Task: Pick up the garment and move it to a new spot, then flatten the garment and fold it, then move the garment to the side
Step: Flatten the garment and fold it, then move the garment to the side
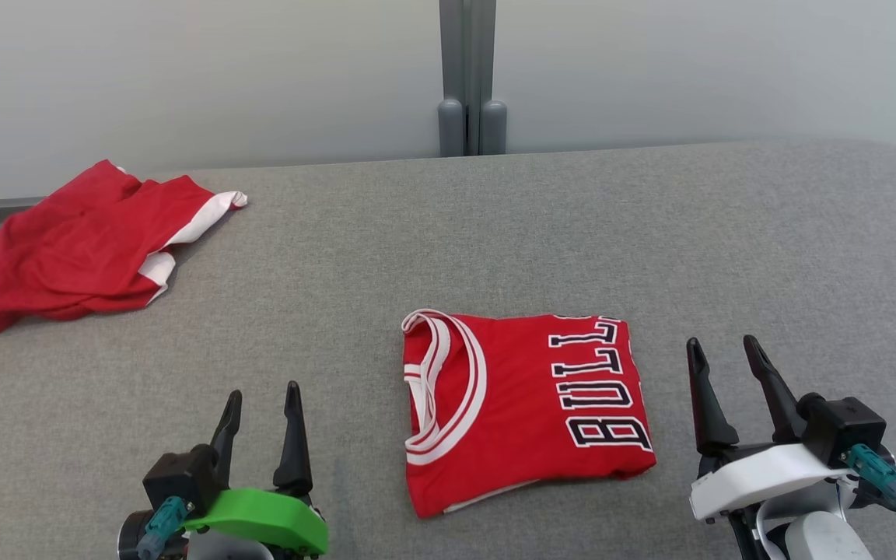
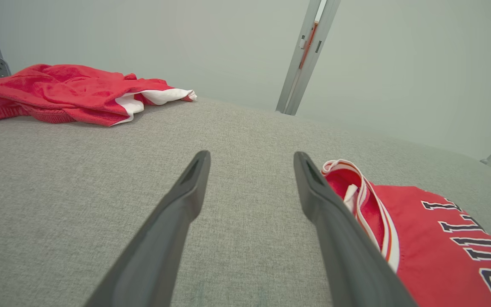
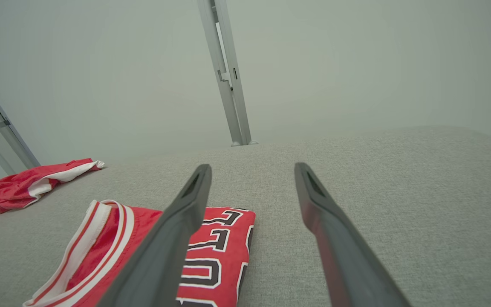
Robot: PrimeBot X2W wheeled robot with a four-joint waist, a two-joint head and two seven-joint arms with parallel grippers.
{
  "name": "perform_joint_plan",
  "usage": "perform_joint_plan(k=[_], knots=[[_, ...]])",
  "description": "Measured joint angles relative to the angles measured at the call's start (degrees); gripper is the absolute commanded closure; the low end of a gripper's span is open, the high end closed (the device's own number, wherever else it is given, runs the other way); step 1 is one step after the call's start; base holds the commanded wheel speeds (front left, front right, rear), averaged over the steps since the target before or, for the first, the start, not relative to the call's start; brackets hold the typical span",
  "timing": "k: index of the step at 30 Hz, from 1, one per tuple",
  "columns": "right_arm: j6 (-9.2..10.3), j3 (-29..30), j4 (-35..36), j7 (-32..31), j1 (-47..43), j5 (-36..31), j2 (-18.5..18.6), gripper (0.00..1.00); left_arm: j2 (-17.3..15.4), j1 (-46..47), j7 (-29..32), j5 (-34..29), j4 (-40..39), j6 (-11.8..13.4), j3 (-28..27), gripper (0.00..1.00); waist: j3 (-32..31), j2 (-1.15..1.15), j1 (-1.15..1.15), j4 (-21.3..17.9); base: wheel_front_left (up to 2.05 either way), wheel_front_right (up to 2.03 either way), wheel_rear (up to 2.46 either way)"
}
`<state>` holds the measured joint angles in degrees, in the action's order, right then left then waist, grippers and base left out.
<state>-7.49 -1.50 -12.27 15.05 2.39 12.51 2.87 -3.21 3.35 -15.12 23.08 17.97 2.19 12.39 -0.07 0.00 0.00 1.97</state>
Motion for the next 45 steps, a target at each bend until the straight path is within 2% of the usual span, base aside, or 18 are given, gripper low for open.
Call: perform_joint_plan(k=[17,21,27,33,40,45], knots=[[0.00,1.43,-2.55,-1.11,0.02,-0.65,-0.08,0.00,0.25,-0.02,0.00,-1.10,0.23,-0.64,-0.43,0.00,-0.09,0.00,0.00,1.01,0.00,0.00,0.00],[0.00,2.16,-3.44,-6.01,0.13,0.48,-0.04,0.00,0.29,-0.05,0.00,-1.10,0.27,-0.65,-0.15,0.00,-0.08,0.00,0.00,1.45,0.00,0.00,0.00],[0.00,2.08,-1.24,-17.23,2.27,-0.59,-0.01,0.00,0.31,-0.12,0.00,-0.27,0.02,-0.57,0.74,0.00,0.75,0.00,0.00,2.09,0.00,0.00,0.00],[0.01,0.92,-1.62,-27.63,6.12,2.97,2.91,0.00,0.35,0.07,0.00,0.65,-0.27,-0.11,1.77,0.00,2.33,0.00,0.00,3.41,0.00,0.00,0.00],[0.01,0.01,-7.53,-34.18,9.16,6.87,5.11,0.00,0.35,0.81,0.00,0.64,-0.52,0.09,1.87,0.00,4.11,0.00,0.00,5.93,0.00,0.00,0.00],[0.01,-0.16,-12.15,-35.89,10.72,8.66,5.47,0.00,0.35,1.17,0.00,0.47,-0.68,0.11,1.42,0.00,5.04,0.00,0.00,7.67,0.00,0.00,0.00]])
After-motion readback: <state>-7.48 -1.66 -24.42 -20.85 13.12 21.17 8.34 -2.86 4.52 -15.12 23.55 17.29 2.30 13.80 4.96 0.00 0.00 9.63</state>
